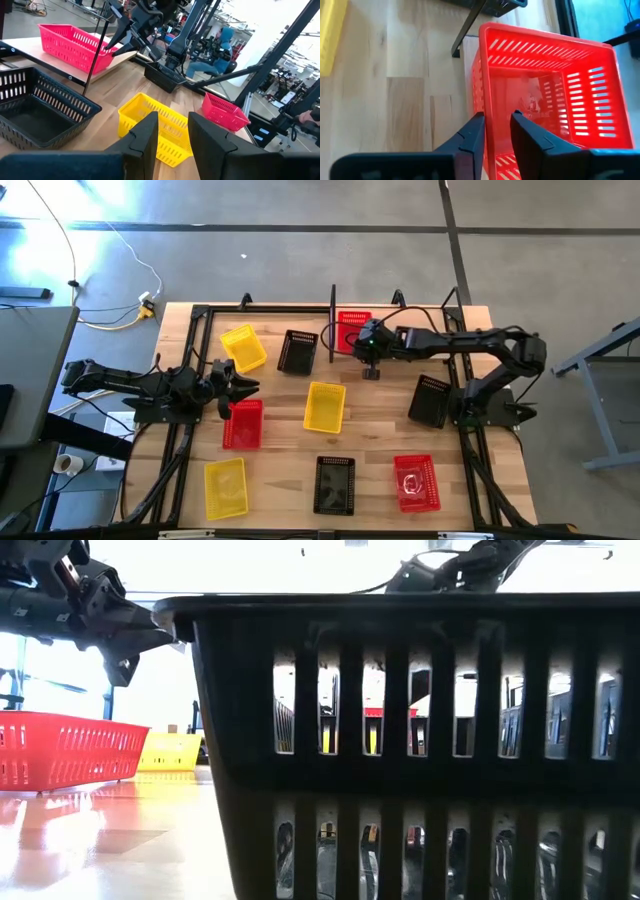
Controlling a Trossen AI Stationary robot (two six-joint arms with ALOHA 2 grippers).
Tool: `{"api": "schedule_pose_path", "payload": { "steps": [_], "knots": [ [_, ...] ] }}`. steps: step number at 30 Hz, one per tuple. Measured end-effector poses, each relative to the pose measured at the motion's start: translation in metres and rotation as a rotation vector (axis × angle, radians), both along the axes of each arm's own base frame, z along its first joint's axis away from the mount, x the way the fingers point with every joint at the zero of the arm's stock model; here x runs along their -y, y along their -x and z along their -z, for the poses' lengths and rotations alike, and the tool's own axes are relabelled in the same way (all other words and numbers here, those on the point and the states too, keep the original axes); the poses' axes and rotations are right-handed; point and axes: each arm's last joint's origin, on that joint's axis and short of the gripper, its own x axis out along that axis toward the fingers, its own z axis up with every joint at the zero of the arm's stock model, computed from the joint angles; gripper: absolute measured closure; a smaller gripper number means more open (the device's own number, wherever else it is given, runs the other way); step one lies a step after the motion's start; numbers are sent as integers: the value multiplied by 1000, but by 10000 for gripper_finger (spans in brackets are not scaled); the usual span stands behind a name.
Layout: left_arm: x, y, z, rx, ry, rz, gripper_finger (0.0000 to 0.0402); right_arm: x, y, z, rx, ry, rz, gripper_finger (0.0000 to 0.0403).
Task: Stack baskets on shelf by color
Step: Put the middle red bin on the shelf, then put the right yellow bin on the shelf
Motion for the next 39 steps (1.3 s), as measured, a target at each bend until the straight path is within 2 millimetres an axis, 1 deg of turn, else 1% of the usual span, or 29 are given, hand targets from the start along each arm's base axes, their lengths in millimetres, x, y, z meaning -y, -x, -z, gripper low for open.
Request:
{"api": "schedule_pose_path", "payload": {
  "steps": [3, 6, 9, 13, 19, 24, 28, 32, 35, 39],
  "knots": [
    [0, 0, -1, 15, 32, -1, 305, 1, -2, -7, 17, 8, 20, 323],
    [0, 0, -2, 38, 61, -2, 305, 1, -1, -12, -20, 5, 42, 323],
    [0, 0, -5, 75, 106, -4, 305, -1, -3, -21, -20, -27, 82, 323],
    [0, 0, -13, 141, 142, -12, 305, -6, -7, -33, -18, -57, 100, 323],
    [-1, 1, -22, 236, 140, -26, 305, -20, -16, -56, 33, -88, 113, 323],
    [-2, 0, -41, 255, 140, -69, 305, -37, -18, -72, 51, -180, 182, 323],
    [-3, -4, -64, 223, 140, -117, 305, -57, -22, -82, 86, -272, 206, 323],
    [-4, -13, -81, 121, 157, -133, 305, -77, -25, -90, 123, -337, 207, 323],
    [-4, -21, -88, 25, 193, -139, 305, -91, -26, -93, 131, -366, 204, 323],
    [-4, -36, -91, -91, 247, -160, 305, -106, -25, -93, 124, -391, 187, 323]
  ]
}}
